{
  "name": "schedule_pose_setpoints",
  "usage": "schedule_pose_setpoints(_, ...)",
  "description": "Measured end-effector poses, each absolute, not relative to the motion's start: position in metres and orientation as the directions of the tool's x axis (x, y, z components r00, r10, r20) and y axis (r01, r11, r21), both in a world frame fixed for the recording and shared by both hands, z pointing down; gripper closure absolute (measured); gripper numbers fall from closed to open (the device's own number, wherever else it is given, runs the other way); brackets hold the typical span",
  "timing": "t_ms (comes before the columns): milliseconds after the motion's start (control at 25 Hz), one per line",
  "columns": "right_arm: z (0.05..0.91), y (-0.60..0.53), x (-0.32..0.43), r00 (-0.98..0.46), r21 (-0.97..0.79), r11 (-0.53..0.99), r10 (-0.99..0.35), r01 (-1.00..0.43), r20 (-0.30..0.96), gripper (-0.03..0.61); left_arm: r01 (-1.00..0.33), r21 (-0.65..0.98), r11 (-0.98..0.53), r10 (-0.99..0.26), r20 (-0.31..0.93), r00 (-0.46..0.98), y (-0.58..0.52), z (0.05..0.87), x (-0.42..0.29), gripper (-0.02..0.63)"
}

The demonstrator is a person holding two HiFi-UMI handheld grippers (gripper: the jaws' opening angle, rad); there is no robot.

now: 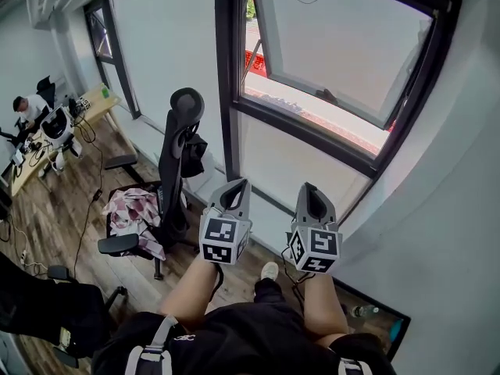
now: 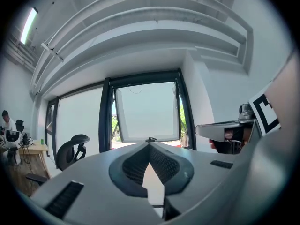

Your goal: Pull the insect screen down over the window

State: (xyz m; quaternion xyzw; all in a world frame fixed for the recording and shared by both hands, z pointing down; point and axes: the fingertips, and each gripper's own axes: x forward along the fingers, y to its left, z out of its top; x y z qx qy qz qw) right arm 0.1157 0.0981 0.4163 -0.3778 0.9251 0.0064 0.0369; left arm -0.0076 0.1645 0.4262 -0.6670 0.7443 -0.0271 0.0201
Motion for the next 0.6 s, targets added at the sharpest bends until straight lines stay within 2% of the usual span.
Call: schedule_pose_setpoints(600, 0.423, -0.135, 0.012, -0.731, -0.021, 0.732, -0.682, -0.681, -0.025, 0.574, -0.991, -0.039, 0.132, -0.991, 0.020, -0.132, -0.062, 0.428, -0.109, 0.607)
